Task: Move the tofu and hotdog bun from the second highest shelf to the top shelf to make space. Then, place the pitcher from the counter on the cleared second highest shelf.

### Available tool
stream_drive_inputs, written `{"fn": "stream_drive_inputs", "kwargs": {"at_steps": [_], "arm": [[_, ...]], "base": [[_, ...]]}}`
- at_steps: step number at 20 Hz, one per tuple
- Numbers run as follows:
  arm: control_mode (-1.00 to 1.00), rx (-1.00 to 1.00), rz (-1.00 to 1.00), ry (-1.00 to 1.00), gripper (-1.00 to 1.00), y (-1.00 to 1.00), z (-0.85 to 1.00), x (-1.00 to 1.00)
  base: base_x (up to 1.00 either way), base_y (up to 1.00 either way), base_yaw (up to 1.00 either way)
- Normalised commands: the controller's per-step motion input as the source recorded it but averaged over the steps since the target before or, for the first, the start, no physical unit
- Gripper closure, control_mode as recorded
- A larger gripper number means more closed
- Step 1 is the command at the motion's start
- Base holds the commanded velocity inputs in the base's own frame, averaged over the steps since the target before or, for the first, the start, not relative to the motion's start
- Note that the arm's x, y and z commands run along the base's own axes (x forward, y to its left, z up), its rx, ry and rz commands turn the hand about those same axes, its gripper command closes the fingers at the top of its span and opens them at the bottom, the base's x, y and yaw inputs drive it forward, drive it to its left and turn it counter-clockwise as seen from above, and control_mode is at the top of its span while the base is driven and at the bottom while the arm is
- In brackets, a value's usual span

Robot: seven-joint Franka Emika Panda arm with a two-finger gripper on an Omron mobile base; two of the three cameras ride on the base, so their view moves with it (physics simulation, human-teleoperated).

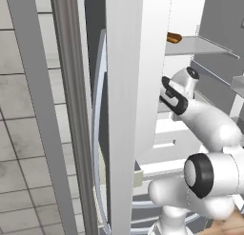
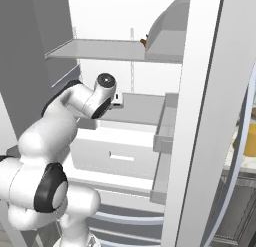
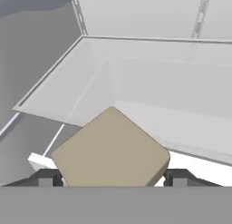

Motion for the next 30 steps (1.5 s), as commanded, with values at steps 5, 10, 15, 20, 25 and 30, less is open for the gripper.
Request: {"fn": "stream_drive_inputs", "kwargs": {"at_steps": [5,10,15,20,25,30], "arm": [[-1.0,0.0,0.0,-0.01,1.0,-0.18,0.89,-0.91],[-1.0,0.0,0.0,-0.1,1.0,-0.24,0.85,-0.63],[-1.0,0.0,0.0,-0.19,1.0,-0.2,0.81,-0.12],[-1.0,0.0,0.0,-0.2,1.0,-0.16,0.65,0.0],[-1.0,0.0,0.0,-0.16,1.0,-0.11,0.53,0.02],[-1.0,0.0,0.0,-0.18,1.0,-0.05,0.42,0.27]], "base": [[0.0,0.0,0.0],[0.0,0.0,0.0],[0.0,0.0,0.0],[0.0,0.0,0.0],[0.0,0.0,0.0],[0.0,0.0,0.0]]}}
